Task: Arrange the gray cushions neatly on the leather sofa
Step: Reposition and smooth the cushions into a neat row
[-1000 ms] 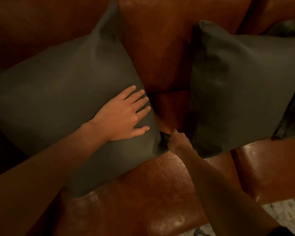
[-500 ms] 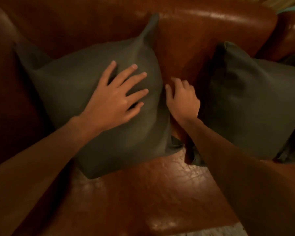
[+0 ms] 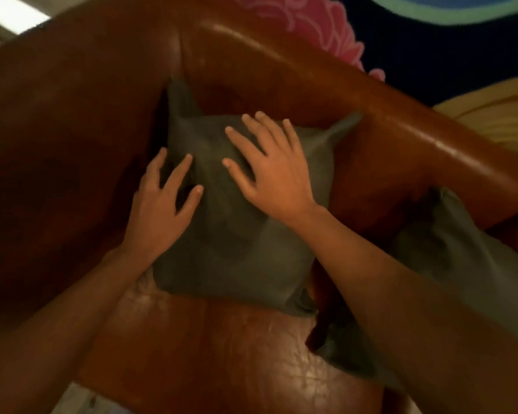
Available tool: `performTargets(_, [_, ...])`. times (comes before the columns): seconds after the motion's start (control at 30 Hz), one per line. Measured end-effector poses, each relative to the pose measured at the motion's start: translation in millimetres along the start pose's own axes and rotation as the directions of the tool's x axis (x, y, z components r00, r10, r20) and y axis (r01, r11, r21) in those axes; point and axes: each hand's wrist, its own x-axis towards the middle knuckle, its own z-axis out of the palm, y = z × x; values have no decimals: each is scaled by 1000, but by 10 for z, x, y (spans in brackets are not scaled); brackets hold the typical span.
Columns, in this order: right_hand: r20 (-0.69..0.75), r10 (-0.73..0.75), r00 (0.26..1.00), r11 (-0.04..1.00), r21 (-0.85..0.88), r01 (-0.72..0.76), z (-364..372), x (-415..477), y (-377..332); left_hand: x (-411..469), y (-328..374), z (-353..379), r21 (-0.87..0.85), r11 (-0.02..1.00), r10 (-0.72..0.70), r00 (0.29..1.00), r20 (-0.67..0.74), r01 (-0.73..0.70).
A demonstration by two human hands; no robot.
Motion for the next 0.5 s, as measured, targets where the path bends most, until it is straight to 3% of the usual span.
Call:
performTargets(0.13, [141, -210, 967, 977, 1, 212, 132, 174, -253, -255, -291, -9, -104, 954, -272, 959, 81, 280])
performTargets(0.3, [292, -418, 860, 901, 11, 434, 424, 340, -632, -635, -738, 10, -119, 894, -415, 899, 144, 432])
performTargets(0.5, [380, -535, 755, 832, 80, 549, 843, 439, -1057, -831, -1156, 176, -109, 844, -494, 840, 223, 525])
